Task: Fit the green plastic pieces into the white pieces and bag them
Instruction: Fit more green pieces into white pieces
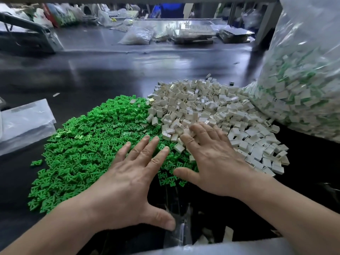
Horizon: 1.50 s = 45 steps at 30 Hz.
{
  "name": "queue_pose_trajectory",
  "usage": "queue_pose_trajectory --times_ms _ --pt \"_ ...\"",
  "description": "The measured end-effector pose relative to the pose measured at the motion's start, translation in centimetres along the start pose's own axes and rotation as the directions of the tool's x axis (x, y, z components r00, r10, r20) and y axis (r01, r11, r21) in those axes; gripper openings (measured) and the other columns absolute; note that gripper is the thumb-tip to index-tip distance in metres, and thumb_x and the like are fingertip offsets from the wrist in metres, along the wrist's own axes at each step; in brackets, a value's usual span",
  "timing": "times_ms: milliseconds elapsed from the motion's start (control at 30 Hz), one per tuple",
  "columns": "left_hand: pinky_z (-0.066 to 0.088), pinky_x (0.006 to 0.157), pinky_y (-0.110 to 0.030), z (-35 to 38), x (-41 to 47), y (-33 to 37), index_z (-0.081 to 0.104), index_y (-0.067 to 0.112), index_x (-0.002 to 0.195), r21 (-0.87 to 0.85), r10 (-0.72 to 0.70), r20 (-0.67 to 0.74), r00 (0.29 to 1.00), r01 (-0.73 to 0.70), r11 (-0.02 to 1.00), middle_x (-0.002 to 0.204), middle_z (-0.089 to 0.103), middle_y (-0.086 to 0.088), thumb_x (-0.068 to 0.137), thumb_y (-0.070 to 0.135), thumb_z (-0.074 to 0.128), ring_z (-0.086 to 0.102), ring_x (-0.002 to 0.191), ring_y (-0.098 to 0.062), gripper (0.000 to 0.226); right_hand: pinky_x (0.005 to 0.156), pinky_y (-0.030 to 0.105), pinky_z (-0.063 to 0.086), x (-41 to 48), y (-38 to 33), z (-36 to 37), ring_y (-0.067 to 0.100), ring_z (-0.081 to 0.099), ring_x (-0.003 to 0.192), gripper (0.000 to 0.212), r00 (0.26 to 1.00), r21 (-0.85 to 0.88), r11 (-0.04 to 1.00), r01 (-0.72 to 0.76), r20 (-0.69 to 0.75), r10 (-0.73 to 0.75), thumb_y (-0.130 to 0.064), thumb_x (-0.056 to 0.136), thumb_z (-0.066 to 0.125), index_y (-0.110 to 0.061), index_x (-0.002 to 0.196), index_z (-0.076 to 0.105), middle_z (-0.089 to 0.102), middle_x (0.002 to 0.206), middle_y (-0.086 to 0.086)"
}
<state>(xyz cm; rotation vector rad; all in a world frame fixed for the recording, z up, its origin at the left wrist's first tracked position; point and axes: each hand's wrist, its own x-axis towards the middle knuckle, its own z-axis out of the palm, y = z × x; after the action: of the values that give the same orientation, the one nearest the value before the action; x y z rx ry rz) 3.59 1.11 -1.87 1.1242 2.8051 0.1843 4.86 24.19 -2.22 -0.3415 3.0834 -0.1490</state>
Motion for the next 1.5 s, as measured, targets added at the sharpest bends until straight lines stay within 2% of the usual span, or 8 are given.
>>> queue_pose_trajectory --times_ms 367,533,733,833,1033,1167,1300,1500 --pt "-0.015 0.116 -0.031 -1.0 -0.9 -2.1 0.002 0.039 0.155 0.12 -0.015 -0.148 0.989 0.033 0.992 0.163 -0.012 0.008 0.084 0.078 0.027 -0.021 0.147 -0.01 0.084 0.111 0.038 -0.024 0.0 -0.1 0.2 0.02 -0.019 0.151 0.093 0.999 0.02 1.0 0.001 -0.035 0.0 -0.089 0.082 0.012 -0.035 0.157 -0.005 -0.01 0.166 0.001" --pt "-0.01 0.116 -0.029 -0.5 -0.8 0.2 0.014 0.03 0.156 0.215 0.061 -0.056 0.997 -0.047 0.976 0.164 0.006 -0.001 0.076 0.092 0.021 -0.013 0.149 -0.015 0.101 0.112 0.038 -0.022 0.1 -0.1 0.2 0.022 -0.017 0.152 0.089 0.999 0.017 1.0 -0.02 -0.044 0.02 -0.085 0.087 0.017 -0.035 0.157 -0.004 -0.009 0.167 0.005" --pt "-0.028 0.111 -0.029 -0.3 1.4 -2.0 -0.02 0.044 0.149 0.152 -0.012 -0.076 0.997 0.024 0.988 0.158 -0.029 0.008 0.07 0.095 0.005 -0.038 0.139 -0.008 0.098 0.11 0.039 -0.025 0.2 -0.2 0.7 0.023 -0.02 0.151 0.088 0.999 0.013 1.0 -0.014 -0.035 0.015 -0.084 0.088 0.015 -0.035 0.156 -0.008 -0.013 0.166 0.004" --pt "-0.02 0.115 -0.036 0.1 2.5 -2.5 -0.03 0.04 0.146 0.117 -0.176 -0.05 0.983 0.181 0.977 0.155 -0.034 0.007 0.061 0.1 0.003 -0.035 0.141 -0.014 0.109 0.116 0.044 -0.018 0.8 -0.1 0.7 0.027 -0.019 0.152 0.088 1.0 -0.013 1.0 -0.019 -0.022 0.018 -0.083 0.086 0.009 -0.033 0.156 -0.01 -0.013 0.167 0.006" --pt "-0.007 0.117 -0.038 0.0 4.5 -2.5 -0.005 0.031 0.155 0.119 -0.237 -0.051 0.97 0.242 0.963 0.163 -0.01 0.002 0.077 0.085 0.006 -0.014 0.149 -0.017 0.096 0.122 0.057 -0.006 2.9 0.2 -0.2 0.028 -0.016 0.153 0.09 0.998 -0.013 0.998 -0.068 -0.009 0.068 -0.087 0.084 0.013 -0.037 0.156 -0.005 -0.011 0.168 0.003" --pt "0.0 0.115 -0.024 -0.1 5.0 -1.9 0.024 0.023 0.154 0.06 -0.085 -0.183 0.979 0.097 0.993 0.161 0.02 0.003 0.09 0.069 0.029 0.006 0.148 -0.015 0.079 0.119 0.055 0.009 3.9 -0.7 -0.5 0.029 0.003 0.153 0.072 0.996 0.031 0.997 -0.064 -0.057 0.066 -0.074 0.095 0.022 -0.039 0.157 0.014 0.008 0.168 -0.003" --pt "0.021 0.115 -0.025 -0.6 5.5 -2.0 0.047 0.019 0.143 0.004 -0.037 -0.255 0.966 0.039 0.999 0.15 0.043 0.002 0.095 0.047 0.053 0.031 0.139 -0.016 0.057 0.099 0.042 0.035 4.8 -0.6 -1.3 0.023 0.038 0.12 0.05 0.977 -0.034 0.999 0.03 -0.209 -0.037 -0.059 0.1 0.032 -0.03 0.133 0.054 0.051 0.135 -0.002" --pt "0.039 0.102 -0.033 -1.1 6.2 -1.2 0.065 0.025 0.121 -0.09 -0.136 -0.345 0.929 0.111 0.99 0.126 0.061 0.009 0.095 0.047 0.051 0.05 0.119 -0.012 0.037 0.088 0.03 0.042 5.4 -0.2 -1.1 0.022 0.048 0.107 0.019 0.934 0.075 0.993 0.096 -0.351 -0.063 -0.028 0.101 0.057 -0.015 0.097 0.07 0.061 0.11 0.002"
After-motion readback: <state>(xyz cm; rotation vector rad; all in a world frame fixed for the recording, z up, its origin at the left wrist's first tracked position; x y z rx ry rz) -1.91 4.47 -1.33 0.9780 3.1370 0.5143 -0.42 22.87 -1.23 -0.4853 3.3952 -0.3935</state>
